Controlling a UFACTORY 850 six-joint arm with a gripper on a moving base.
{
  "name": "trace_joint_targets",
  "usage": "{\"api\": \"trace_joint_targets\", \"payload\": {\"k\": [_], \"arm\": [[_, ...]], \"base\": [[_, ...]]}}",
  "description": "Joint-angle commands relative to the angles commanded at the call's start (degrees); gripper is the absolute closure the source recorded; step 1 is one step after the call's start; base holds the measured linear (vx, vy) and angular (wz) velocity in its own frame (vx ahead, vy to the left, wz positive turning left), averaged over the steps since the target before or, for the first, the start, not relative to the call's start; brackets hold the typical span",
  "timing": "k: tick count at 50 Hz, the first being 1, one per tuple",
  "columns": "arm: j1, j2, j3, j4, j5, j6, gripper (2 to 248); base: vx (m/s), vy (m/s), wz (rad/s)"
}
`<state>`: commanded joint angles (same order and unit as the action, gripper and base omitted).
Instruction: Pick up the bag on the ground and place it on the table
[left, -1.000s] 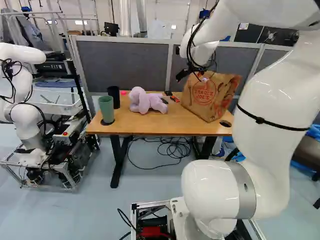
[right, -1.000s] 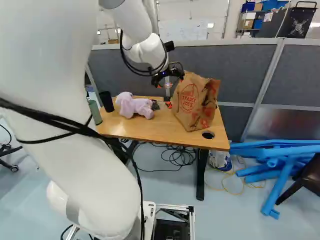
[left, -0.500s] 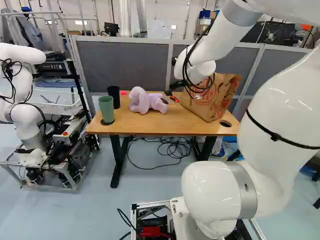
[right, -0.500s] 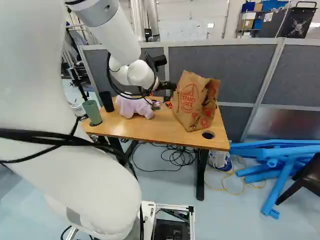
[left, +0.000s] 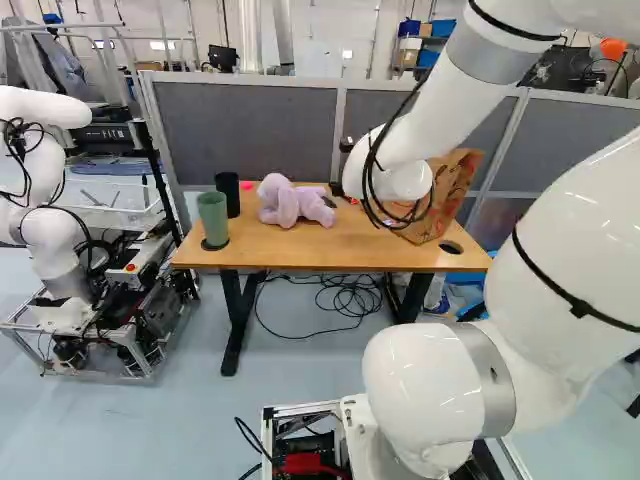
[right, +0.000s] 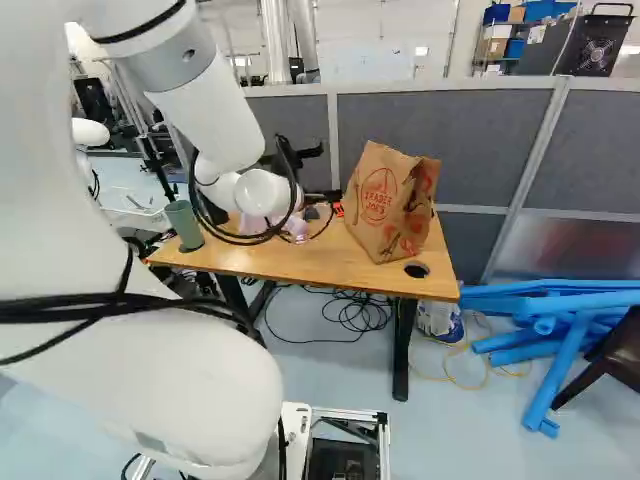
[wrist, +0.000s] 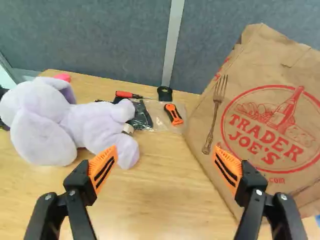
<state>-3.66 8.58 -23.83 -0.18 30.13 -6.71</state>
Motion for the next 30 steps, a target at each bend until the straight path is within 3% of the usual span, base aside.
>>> {"api": "trace_joint_targets", "payload": {"k": [30], "arm": [[2.27,4.60,11.66,0.11,12.31,4.16,3]], "base": [[0.000,0.000,0.000]]}}
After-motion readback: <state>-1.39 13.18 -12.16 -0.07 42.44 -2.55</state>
